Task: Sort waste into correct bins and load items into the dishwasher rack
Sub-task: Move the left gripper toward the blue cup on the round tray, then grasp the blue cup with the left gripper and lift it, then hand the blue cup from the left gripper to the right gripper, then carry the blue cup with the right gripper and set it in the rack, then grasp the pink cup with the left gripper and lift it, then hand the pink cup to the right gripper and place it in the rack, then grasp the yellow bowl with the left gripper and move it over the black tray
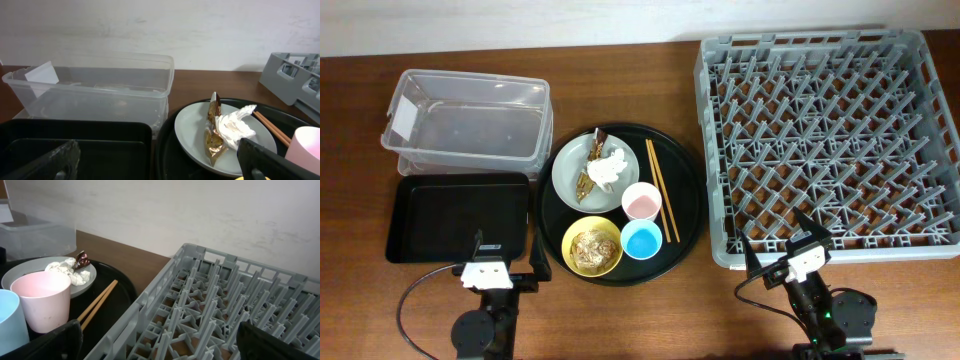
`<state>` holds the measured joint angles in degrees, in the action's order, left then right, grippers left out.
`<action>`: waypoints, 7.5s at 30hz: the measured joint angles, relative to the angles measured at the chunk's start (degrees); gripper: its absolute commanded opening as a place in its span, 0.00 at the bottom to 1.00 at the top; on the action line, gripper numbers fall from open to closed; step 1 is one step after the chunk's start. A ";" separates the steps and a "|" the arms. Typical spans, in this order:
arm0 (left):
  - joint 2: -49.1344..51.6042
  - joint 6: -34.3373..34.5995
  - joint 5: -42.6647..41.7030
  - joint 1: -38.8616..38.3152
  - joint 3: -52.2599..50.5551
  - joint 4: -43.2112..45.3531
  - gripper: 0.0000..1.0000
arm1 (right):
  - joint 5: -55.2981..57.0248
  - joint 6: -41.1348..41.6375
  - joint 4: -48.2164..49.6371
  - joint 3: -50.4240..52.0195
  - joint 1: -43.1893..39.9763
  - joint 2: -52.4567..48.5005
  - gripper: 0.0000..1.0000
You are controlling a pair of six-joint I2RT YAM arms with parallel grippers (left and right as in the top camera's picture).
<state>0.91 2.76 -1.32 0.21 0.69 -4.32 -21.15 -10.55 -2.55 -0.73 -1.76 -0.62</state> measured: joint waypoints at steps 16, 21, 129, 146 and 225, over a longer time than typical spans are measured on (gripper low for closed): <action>0.00 0.00 0.00 0.00 0.00 0.00 0.99 | 0.00 -0.02 0.00 0.00 0.00 0.00 0.99; 0.00 0.00 0.00 0.00 0.00 0.00 0.99 | 0.00 -0.02 0.00 0.00 0.00 0.00 0.99; 63.41 11.17 -26.86 -10.49 74.42 -70.36 0.99 | 6.56 29.94 -52.41 -65.64 31.21 -43.28 0.42; 63.43 11.17 -21.75 -10.49 74.31 -71.56 0.99 | 24.44 35.45 -61.72 -68.02 19.61 -82.86 0.97; 92.65 25.20 5.07 -39.01 52.00 -32.48 0.00 | -2.16 23.41 -75.93 -76.61 -10.32 -53.02 0.94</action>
<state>93.56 27.97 3.75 -38.81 52.69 -36.80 -23.31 12.86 -78.48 -77.34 -12.08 -53.65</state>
